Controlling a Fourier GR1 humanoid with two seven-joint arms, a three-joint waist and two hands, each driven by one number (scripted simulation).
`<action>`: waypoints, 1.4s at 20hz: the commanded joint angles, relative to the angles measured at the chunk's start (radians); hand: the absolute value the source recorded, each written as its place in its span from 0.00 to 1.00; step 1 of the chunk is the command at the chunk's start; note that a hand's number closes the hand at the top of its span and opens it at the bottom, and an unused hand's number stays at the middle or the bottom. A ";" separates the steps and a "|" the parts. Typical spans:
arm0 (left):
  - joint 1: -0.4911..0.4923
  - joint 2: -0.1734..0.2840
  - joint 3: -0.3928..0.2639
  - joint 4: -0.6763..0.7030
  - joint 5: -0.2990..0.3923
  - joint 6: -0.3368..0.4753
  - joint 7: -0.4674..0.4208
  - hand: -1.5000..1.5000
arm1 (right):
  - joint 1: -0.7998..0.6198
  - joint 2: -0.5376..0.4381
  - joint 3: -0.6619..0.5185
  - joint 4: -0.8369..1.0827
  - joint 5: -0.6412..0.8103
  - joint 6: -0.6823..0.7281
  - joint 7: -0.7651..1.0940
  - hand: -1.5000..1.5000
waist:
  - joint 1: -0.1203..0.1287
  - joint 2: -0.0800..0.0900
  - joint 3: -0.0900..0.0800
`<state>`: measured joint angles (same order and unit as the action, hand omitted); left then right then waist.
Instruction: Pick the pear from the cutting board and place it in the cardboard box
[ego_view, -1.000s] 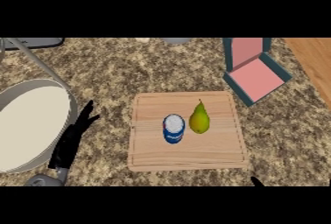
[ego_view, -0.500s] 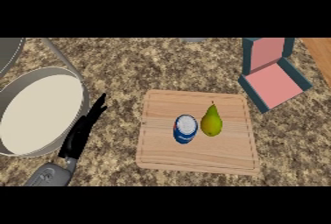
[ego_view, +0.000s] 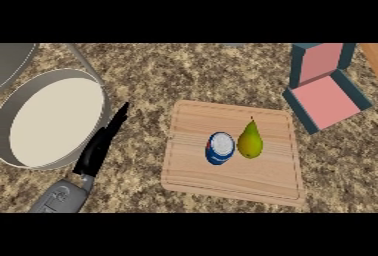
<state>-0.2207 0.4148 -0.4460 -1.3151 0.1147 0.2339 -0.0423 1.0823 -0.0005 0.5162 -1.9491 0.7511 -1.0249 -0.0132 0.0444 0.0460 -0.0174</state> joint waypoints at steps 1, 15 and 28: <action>-0.019 0.067 0.050 0.005 -0.021 0.012 -0.014 0.50 | 0.069 0.000 0.018 -0.059 0.112 0.046 0.156 0.00 | 0.024 0.003 0.008; -0.035 0.053 0.041 0.026 -0.026 0.016 -0.009 0.50 | -0.169 0.001 0.073 -0.241 0.450 0.405 0.732 0.00 | 0.031 -0.012 0.012; -0.002 0.054 0.073 0.069 -0.014 0.014 -0.037 0.50 | -0.872 0.000 0.001 -0.020 0.615 0.759 1.236 0.00 | -0.009 -0.036 0.016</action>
<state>-0.2151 0.4049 -0.4453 -1.2824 0.1136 0.2314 -0.0599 0.4092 -0.0010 0.5204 -2.0370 1.3781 -0.3768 1.0468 0.0401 0.0179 -0.0084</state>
